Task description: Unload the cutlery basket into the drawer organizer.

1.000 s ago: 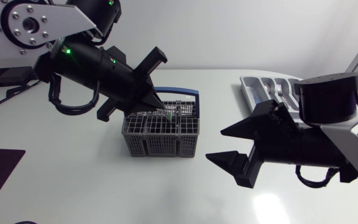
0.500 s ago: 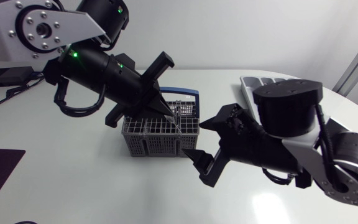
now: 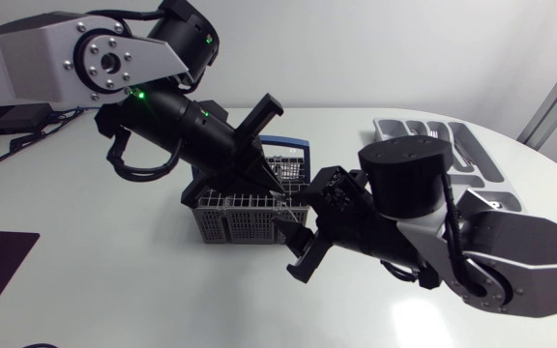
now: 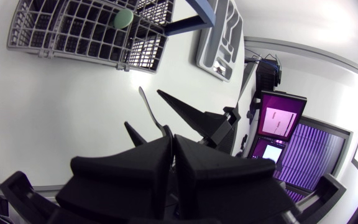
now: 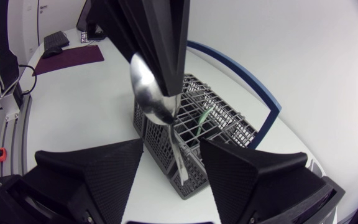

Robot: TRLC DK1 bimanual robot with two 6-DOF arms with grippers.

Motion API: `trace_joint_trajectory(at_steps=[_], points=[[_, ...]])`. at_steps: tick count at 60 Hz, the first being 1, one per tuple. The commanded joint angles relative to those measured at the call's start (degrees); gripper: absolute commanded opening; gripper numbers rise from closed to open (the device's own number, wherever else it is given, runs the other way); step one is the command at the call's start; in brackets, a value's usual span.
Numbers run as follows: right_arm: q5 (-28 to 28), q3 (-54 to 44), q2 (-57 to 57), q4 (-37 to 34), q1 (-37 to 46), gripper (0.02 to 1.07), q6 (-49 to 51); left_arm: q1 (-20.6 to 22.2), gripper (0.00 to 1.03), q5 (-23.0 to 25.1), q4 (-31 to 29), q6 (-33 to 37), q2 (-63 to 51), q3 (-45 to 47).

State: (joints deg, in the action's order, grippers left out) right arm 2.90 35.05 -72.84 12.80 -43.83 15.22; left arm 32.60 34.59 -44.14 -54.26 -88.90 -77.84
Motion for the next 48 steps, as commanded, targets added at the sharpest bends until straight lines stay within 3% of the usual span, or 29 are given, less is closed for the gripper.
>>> trace_joint_trajectory(at_steps=[1,25,45,48], points=[[-0.52,0.46,-1.34,1.53,-0.20,0.49,0.86,-0.34,0.07,1.45,-0.60,-1.55,-1.18,-1.79],[-0.44,0.55,-2.66,4.78,0.24,0.08,1.39,-0.78,0.08,3.12,-0.86,-1.37,-2.50,-1.61],[-0.35,0.46,-3.01,4.34,0.24,0.07,1.21,-1.13,0.10,3.47,-1.21,-1.55,-2.50,-1.96],[-0.26,0.37,-3.10,4.08,0.15,0.07,1.21,-1.22,0.14,3.73,-1.21,-1.81,-2.42,-2.05]])
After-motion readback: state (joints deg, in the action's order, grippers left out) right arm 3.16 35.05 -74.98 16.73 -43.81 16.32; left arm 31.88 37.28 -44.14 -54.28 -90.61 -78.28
